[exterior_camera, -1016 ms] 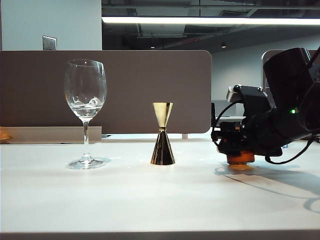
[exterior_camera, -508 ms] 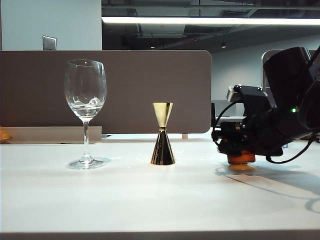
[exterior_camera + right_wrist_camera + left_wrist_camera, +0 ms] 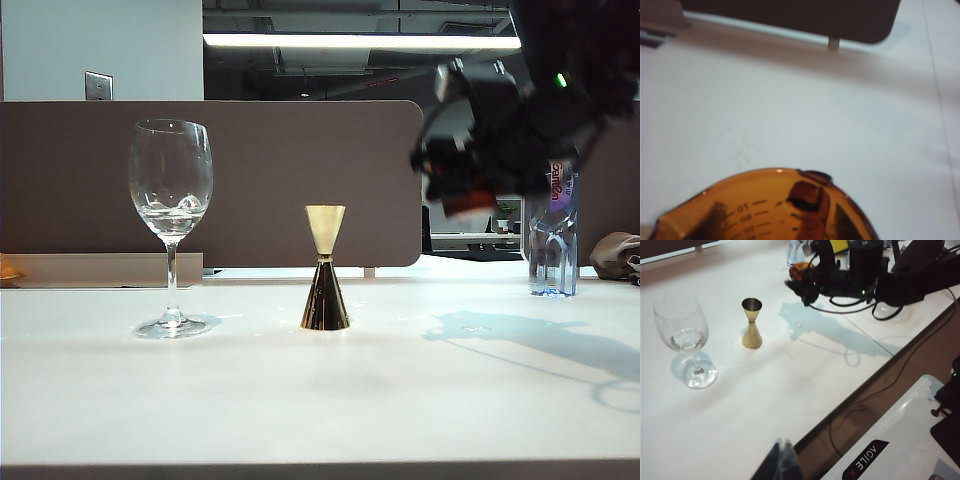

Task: Pick up the small amber measuring cup and pour the water in it into the jigger, then pick up the jigger and pour the water in it into the wine glass.

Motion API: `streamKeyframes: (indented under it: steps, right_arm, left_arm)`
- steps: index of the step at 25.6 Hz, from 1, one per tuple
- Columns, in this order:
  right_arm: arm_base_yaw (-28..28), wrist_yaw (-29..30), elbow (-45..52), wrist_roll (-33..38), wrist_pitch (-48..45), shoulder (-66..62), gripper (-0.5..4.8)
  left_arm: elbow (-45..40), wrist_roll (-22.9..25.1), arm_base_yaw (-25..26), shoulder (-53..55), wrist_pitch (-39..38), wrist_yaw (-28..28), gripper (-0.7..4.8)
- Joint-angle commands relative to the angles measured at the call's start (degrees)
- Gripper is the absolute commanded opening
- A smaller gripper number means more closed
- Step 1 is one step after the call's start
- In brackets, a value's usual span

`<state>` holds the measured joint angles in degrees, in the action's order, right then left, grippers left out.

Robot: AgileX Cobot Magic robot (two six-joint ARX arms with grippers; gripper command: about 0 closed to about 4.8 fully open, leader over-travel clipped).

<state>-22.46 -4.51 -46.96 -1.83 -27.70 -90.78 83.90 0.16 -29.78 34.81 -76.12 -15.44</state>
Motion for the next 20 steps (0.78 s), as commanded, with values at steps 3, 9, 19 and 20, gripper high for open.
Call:
streamKeyframes:
  steps: [3,9,19,20]
  right_arm:
    - [-1.7,-0.6,-9.0,-2.2,9.7,0.5,-0.05]
    - [-3.4,-2.0,-16.5,-6.2,13.2,-0.8,-0.05]
    - [-7.5,-3.6,-25.1,-19.1,18.9,-5.8,-0.05]
    - [-7.8,-4.0,-25.2,-20.4,18.9,-5.9,-0.05]
  left_arm:
    - [0.2,0.0,0.0,0.0,0.4,-0.2,-0.02]
    - [0.2,0.0,0.0,0.0,0.4,-0.2,-0.02]
    - [0.2,0.0,0.0,0.0,0.3,-0.2,-0.02]
    - [0.2,0.1,0.0,0.0,0.3,-0.2,-0.02]
